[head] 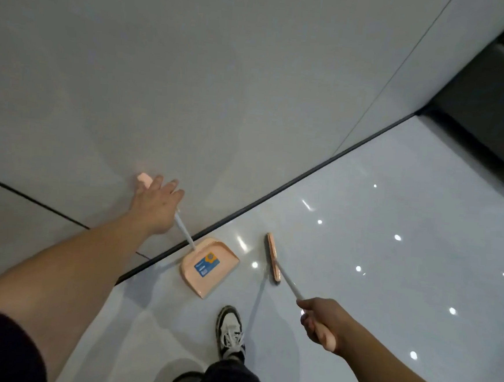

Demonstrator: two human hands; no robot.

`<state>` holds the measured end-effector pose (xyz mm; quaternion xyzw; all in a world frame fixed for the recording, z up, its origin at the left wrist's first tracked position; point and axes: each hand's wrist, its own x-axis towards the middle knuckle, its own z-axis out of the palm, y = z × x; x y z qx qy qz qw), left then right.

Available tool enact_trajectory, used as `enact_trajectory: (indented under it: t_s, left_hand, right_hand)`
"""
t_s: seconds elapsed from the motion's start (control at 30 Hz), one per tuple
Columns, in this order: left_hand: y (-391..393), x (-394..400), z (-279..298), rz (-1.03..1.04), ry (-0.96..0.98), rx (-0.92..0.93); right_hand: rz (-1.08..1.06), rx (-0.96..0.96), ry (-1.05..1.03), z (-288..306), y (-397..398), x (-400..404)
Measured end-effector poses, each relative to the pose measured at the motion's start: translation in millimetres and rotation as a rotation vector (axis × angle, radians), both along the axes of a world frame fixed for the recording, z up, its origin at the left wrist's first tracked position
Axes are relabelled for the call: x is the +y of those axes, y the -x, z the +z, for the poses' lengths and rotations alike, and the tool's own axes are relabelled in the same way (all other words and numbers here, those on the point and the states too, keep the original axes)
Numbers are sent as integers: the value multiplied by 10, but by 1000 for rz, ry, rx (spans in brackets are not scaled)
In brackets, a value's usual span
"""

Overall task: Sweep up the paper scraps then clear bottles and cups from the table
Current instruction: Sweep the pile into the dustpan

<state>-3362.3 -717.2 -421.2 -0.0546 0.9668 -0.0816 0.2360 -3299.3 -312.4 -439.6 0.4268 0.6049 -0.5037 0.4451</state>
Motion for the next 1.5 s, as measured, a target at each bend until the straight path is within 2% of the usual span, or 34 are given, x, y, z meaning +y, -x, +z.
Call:
enact_trajectory:
  t_s: [0.1,0.2,0.37,0.53,0.67,0.93,1.07,1.3,1.5]
  left_hand:
    - [77,110,-150,-135,178,-7]
    - [171,233,-188,-258,247,-1]
    - [532,946,104,-443,117,18]
    - [459,2325,430,-594,-16,-5]
    - [142,3454,567,-755,-39,10]
    - [-1117,5645,570,-1014,-191,-35]
    - [-1914,6729,470,-1246,-194,-59]
    - [-3324,8580,341,-1601,-287,-57]
    - [-4490,9818,146,-1838,-331,-96]
  right_hand:
    - [-87,-22,-16,-102,-33,91]
    - [-155,-24,-24,-177,-122,214]
    - [-266,-17,19,-204,-373,484]
    - [-462,43,118,-107,-789,944]
    - [-621,110,164,-16,-1404,1554]
    - [-934,166,96,-66,-3285,2830]
    - [-1066,154,10,-112,-4259,3293]
    - [-1442,85,-47,-174,-5764,3729]
    - [-1749,67,-144,-309,-6509,3918]
